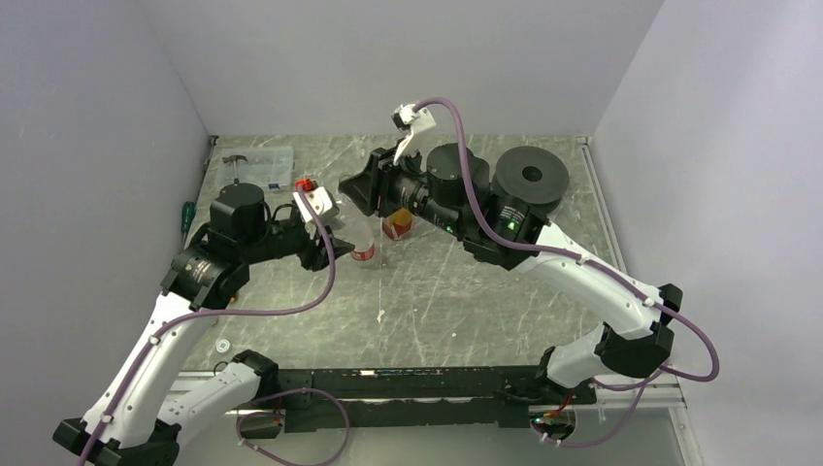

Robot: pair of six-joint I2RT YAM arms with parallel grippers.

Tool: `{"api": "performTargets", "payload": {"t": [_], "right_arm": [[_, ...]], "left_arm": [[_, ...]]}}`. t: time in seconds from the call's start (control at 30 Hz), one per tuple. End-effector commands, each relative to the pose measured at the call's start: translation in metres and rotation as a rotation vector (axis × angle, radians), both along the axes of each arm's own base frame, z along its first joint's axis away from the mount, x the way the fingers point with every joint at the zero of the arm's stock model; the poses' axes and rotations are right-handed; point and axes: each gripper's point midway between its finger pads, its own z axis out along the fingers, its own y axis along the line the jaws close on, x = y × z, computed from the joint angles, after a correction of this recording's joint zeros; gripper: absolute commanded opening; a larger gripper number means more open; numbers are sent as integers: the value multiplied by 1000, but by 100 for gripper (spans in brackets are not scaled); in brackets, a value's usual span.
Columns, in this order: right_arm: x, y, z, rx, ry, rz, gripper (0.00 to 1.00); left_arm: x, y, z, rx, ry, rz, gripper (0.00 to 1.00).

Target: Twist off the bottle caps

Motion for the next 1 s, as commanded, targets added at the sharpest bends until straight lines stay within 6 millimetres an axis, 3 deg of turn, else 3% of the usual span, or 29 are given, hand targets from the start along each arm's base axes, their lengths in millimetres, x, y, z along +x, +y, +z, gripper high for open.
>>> {"api": "performTargets", "payload": {"t": [0.0,0.23,0.37,0.47,0.6,0.77,0.83,0.87,0.93,0.97], "right_arm": [[-8,-12,40,103,-58,7,34],[-7,-6,33,76,-48,20,16],[-17,-1,37,68,-98,98,7],[-43,2,49,94,-201,258,3],[-84,-9,67,178,-319,469,2],[-127,-21,74,238,-404,722,2],[-137,-22,70,228,-404,801,5],[-140,-21,66,219,-402,838,11],[-137,-21,66,211,-398,830,30],[-133,-22,64,200,-387,813,47]], "left_arm": [[1,-1,12,-25,-43,-4,0],[1,-4,16,-38,-40,-13,0],[-9,-10,27,-90,-27,-56,0],[-38,-22,43,-164,-9,-204,0],[-77,-32,62,-251,47,-403,4],[-98,-36,76,-293,113,-519,3],[-101,-35,77,-297,115,-538,3],[-103,-35,78,-294,106,-546,2],[-102,-35,78,-286,98,-545,1],[-101,-35,77,-281,95,-539,1]]}}
